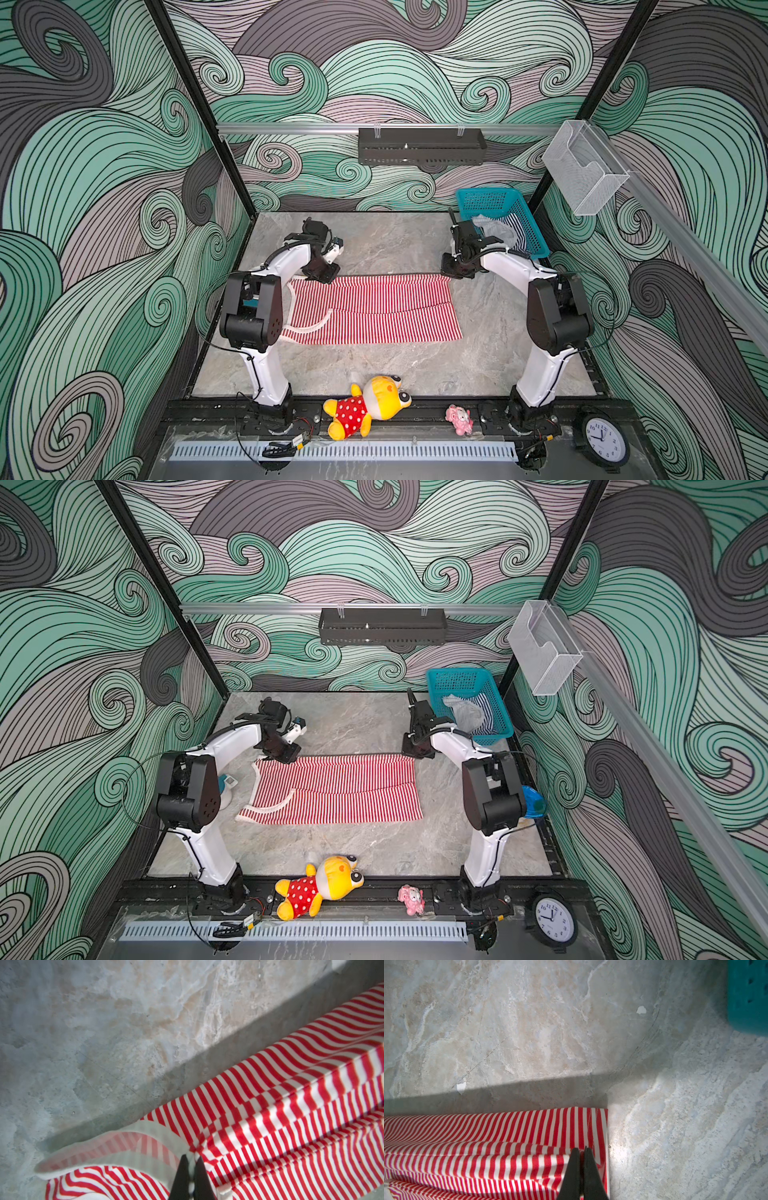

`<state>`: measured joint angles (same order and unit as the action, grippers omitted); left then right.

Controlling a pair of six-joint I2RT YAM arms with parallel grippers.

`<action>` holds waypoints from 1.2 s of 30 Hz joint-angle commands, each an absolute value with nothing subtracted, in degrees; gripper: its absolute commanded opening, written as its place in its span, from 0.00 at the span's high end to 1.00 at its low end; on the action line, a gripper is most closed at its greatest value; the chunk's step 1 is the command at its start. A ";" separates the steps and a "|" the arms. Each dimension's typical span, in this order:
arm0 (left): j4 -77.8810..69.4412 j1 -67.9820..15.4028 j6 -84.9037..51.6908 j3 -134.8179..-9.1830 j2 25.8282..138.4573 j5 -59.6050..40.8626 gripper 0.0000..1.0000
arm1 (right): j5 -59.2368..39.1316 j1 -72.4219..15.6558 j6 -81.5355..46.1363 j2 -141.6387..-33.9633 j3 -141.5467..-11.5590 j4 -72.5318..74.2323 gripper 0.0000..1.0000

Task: Fold and stack the tank tops

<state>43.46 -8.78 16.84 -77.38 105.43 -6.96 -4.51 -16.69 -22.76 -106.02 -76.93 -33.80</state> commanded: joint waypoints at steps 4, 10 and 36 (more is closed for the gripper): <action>43.95 -9.78 17.31 -71.31 101.67 -9.45 1.00 | -3.50 -15.91 -23.83 -103.08 -72.43 -32.73 1.00; 43.57 -11.07 16.79 -68.91 101.69 -7.12 1.00 | -3.98 -16.08 -24.82 -101.78 -68.29 -31.36 1.00; 47.50 -11.40 18.46 -64.39 91.84 -2.99 0.75 | -5.36 -18.63 -31.06 -94.96 -63.87 -30.65 0.70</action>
